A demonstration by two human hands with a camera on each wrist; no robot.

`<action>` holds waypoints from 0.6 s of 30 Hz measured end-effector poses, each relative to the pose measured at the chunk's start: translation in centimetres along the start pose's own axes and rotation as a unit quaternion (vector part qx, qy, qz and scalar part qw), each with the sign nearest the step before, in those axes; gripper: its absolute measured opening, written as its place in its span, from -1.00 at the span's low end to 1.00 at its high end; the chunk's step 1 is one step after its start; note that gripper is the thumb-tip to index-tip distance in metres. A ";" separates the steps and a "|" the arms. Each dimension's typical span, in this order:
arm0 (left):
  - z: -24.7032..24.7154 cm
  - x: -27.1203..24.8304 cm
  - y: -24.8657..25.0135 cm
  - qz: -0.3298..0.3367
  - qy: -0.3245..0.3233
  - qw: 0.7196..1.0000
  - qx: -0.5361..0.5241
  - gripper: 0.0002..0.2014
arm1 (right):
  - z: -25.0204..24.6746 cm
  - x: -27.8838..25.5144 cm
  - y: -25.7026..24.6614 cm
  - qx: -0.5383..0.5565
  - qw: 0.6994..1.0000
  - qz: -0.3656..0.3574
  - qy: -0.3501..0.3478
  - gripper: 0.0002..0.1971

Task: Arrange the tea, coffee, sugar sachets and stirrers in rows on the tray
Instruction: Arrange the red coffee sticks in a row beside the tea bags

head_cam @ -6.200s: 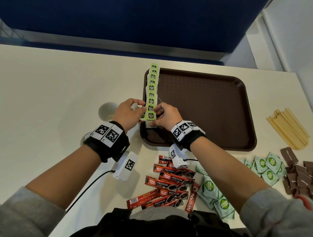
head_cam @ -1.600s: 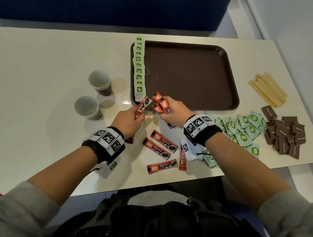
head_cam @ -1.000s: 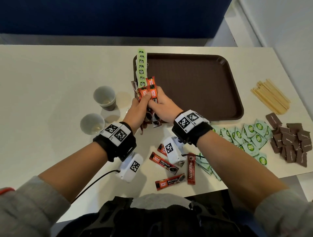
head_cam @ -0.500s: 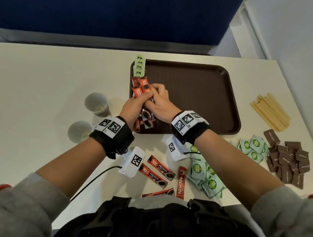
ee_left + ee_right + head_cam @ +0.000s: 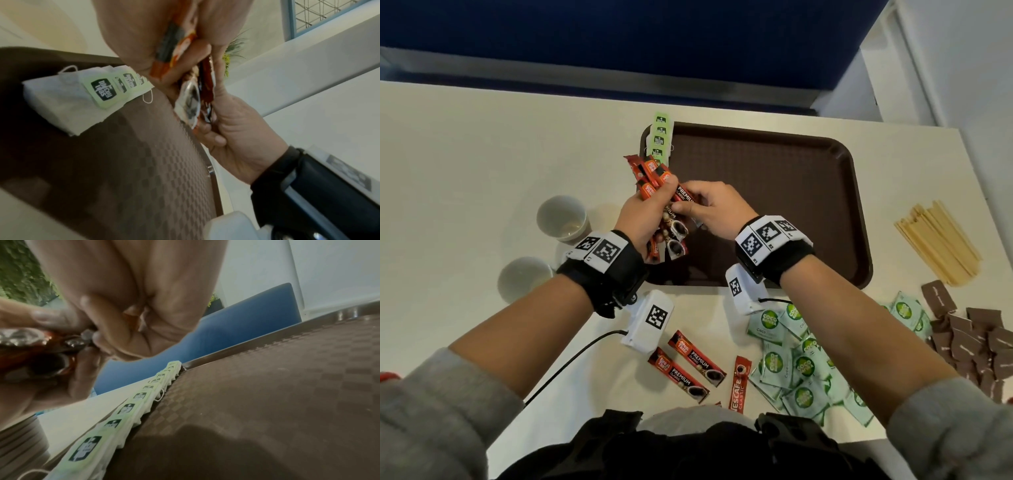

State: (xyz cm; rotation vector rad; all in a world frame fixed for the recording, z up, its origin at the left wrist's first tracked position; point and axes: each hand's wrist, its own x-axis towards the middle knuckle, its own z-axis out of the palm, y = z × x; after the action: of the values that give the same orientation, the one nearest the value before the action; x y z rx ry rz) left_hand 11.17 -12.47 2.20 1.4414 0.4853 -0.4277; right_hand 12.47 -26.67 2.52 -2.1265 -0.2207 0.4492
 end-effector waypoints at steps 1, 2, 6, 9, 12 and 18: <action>-0.1 0.2 0.1 0.011 0.009 1.000 0.005 -0.70 | -0.2 0.1 0.1 -0.001 1.000 -0.004 0.006 -0.77; -0.1 0.5 0.1 0.024 0.014 1.000 0.014 -0.72 | -0.4 0.2 0.2 -0.006 1.000 -0.007 0.011 -0.76; -0.2 1.1 0.6 0.060 0.008 0.998 0.036 -0.76 | -1.1 0.9 0.9 -0.060 0.997 -0.038 0.029 -0.70; -0.1 1.4 0.9 0.068 0.002 0.997 0.028 -0.77 | -1.4 1.4 1.2 -0.073 0.997 -0.035 0.008 -0.60; 0.0 1.7 1.0 0.075 0.009 0.996 0.036 -0.77 | -1.9 1.8 1.5 -0.056 0.998 -0.023 0.017 -0.56; 0.2 2.4 1.3 0.091 0.036 0.995 0.023 -0.72 | -3.2 2.3 1.9 -0.025 0.999 -0.020 0.032 -0.54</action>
State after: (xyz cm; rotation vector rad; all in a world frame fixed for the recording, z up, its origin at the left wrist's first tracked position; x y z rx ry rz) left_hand 13.94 -12.48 1.98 1.5358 0.3997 -0.2437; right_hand 15.86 -29.40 2.04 -2.1772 -0.2392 0.3553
